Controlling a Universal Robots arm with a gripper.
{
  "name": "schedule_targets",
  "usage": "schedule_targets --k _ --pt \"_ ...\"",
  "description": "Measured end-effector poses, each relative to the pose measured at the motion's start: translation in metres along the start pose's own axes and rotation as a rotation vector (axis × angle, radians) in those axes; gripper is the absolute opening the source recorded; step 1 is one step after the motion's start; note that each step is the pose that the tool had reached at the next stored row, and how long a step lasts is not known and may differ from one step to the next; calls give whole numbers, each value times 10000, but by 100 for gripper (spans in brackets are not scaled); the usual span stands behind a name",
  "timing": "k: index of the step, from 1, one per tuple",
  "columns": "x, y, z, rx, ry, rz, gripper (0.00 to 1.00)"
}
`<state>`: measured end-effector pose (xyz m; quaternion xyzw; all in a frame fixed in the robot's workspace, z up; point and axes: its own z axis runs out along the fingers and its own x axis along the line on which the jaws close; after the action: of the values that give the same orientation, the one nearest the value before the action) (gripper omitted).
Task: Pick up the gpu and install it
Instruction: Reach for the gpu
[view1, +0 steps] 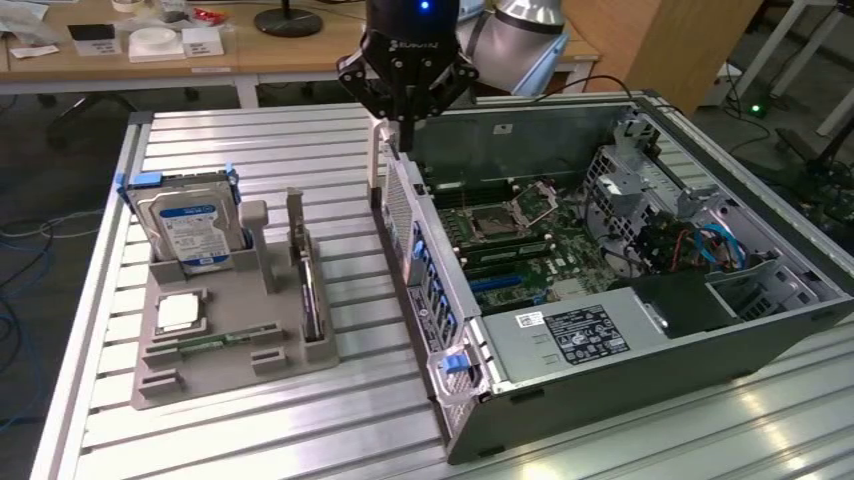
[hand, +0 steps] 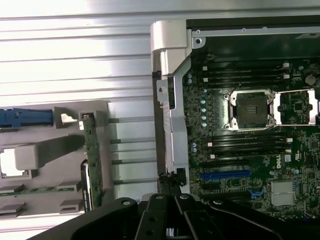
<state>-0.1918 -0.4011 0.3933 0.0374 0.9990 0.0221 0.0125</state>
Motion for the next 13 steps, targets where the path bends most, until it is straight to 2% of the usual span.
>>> schedule_targets --k 13 --pt "252 -26 -7 0 1 2 11"
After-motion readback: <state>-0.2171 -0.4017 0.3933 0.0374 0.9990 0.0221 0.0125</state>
